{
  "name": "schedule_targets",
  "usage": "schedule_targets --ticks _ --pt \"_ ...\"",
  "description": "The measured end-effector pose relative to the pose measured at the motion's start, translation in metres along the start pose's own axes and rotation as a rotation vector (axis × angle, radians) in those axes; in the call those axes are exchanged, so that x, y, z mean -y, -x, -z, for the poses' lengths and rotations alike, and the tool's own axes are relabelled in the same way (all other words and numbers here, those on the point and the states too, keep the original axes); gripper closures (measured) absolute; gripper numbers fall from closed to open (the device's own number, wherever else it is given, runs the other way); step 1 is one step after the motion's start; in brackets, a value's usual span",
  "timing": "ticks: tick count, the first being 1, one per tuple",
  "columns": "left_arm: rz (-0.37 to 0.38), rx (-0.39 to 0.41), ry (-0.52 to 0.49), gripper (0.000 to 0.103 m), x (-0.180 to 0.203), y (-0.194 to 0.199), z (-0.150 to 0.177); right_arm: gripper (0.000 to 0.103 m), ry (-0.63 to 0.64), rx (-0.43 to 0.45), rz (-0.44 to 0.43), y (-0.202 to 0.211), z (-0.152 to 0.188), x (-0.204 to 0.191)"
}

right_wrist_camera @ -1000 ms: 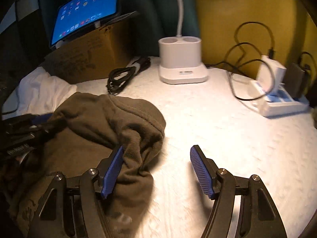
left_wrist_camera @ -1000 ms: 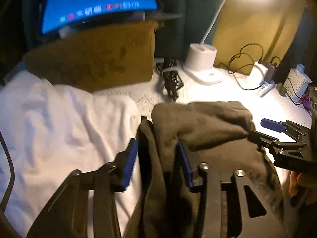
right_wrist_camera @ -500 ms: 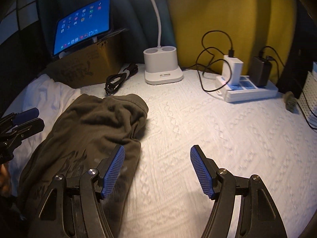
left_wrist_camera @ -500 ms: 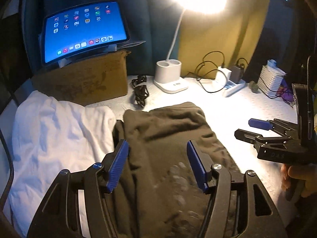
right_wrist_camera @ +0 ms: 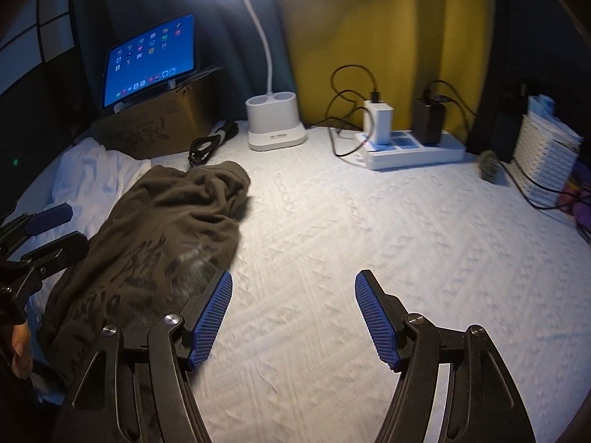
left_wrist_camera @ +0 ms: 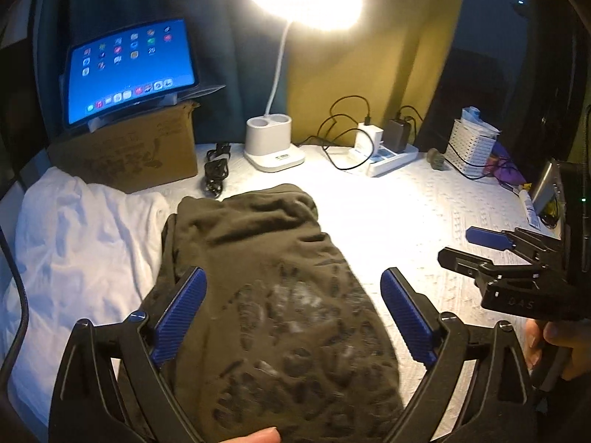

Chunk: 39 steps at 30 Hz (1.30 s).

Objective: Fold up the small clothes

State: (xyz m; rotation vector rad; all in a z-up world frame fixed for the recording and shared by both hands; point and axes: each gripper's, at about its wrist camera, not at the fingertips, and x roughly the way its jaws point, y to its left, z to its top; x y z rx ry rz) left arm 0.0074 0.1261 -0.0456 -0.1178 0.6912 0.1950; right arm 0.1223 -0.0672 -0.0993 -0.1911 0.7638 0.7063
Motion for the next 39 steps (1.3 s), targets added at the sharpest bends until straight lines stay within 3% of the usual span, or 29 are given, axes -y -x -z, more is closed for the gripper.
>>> schedule_targets --ticks 8,12,21,33,39 --pt "-0.006 0.015 -0.013 0.007 0.036 0.01 0.0 0.029 -0.048 0.027 0.059 0.05 0.019 0.032" --pt "0.019 0.057 -0.063 0.007 0.061 0.021 -0.002 0.02 -0.044 0.055 0.112 0.077 0.026 0.045" --pt "0.102 0.14 -0.112 0.007 0.101 0.052 -0.015 0.017 -0.058 0.164 0.227 0.141 0.029 0.069" --pt "0.165 0.255 -0.065 0.007 0.113 0.088 -0.04 0.016 -0.069 0.295 0.321 0.214 0.021 0.082" --pt "0.147 0.34 -0.077 0.007 0.118 0.111 -0.048 0.015 -0.072 0.378 0.342 0.246 0.013 0.079"
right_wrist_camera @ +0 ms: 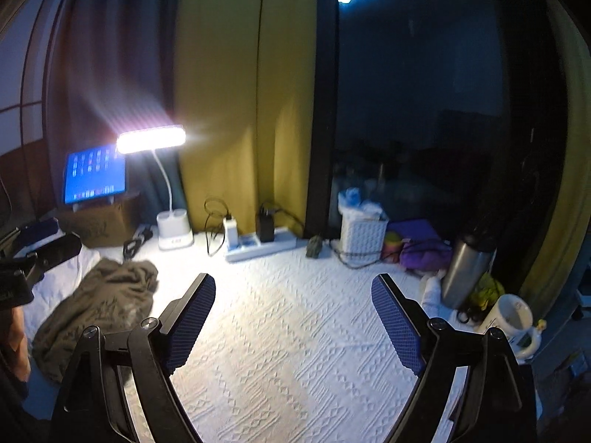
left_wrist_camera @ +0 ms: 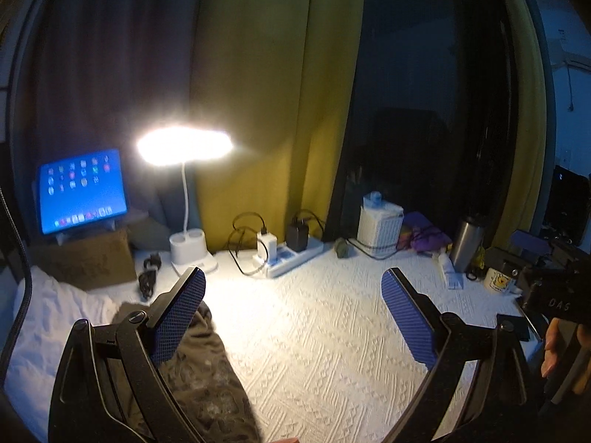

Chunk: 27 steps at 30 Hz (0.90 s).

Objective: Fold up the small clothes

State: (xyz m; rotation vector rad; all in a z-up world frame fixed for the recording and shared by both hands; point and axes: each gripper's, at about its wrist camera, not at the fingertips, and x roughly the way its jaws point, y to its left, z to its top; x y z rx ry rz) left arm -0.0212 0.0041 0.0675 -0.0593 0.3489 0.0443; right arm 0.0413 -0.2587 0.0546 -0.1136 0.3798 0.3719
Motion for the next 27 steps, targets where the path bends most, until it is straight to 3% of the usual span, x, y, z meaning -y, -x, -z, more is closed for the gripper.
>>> schedule_targets --ticks 9,27 --pt "-0.054 0.092 -0.005 0.007 -0.002 0.019 -0.007 0.012 0.03 0.074 -0.008 0.021 -0.013 -0.01" --pt "-0.088 0.064 -0.015 0.007 -0.009 -0.003 -0.001 0.011 0.023 0.039 -0.029 -0.008 -0.008 -0.014"
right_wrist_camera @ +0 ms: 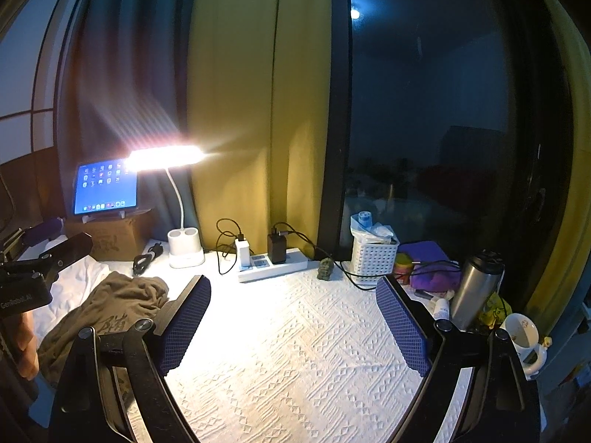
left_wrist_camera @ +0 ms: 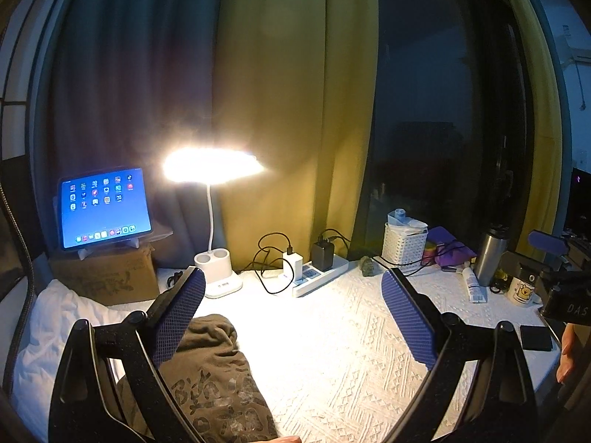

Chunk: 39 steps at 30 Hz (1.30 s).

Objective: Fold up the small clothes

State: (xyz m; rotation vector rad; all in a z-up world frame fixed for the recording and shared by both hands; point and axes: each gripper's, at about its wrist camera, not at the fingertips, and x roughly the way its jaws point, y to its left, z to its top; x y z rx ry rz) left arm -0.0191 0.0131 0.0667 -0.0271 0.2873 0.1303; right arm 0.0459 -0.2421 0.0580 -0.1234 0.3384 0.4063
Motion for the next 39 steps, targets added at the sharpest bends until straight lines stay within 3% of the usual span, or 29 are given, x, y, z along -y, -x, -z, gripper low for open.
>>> schedule_targets --ticks 4,39 --pt "-0.025 -0.011 -0.024 0.007 0.001 -0.007 -0.001 0.011 -0.005 -0.009 0.003 -0.007 -0.001 0.003" --pt "-0.017 -0.032 -0.02 0.007 0.001 -0.024 -0.006 0.011 -0.002 -0.041 0.026 -0.027 -0.005 0.005"
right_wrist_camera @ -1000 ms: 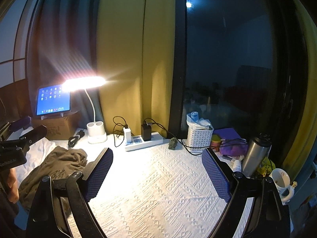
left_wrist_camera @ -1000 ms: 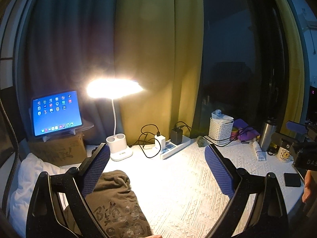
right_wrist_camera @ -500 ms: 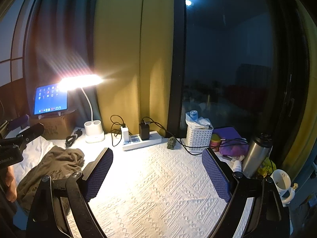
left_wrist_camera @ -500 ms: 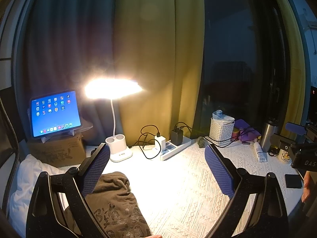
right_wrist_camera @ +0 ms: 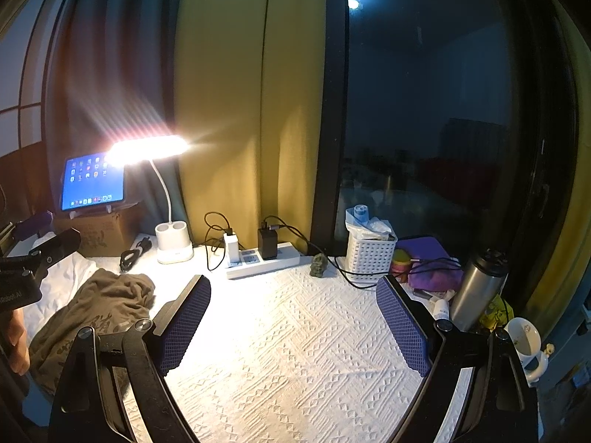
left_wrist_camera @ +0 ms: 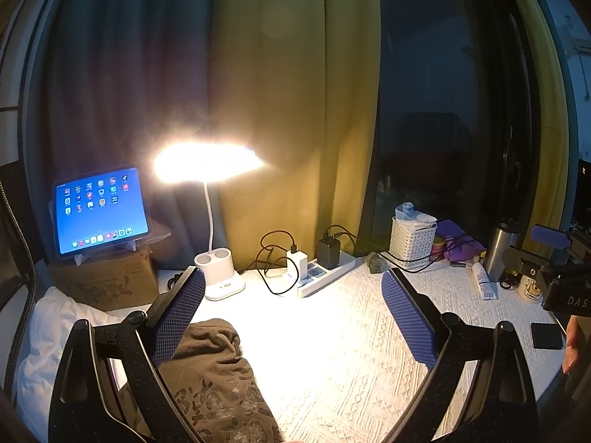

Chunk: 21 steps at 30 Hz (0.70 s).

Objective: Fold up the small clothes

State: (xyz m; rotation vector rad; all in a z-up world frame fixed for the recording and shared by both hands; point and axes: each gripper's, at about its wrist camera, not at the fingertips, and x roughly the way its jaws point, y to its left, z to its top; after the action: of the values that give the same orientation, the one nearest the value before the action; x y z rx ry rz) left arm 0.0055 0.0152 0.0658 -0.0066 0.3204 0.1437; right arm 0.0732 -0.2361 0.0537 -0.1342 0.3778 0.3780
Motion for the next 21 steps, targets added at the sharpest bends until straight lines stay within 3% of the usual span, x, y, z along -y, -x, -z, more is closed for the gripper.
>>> schedule_targets --ticks 21 --pt "0.012 -0.004 -0.016 0.007 0.0033 -0.0009 -0.0009 0.011 0.015 -0.014 0.002 -0.0051 0.0011 0.0012"
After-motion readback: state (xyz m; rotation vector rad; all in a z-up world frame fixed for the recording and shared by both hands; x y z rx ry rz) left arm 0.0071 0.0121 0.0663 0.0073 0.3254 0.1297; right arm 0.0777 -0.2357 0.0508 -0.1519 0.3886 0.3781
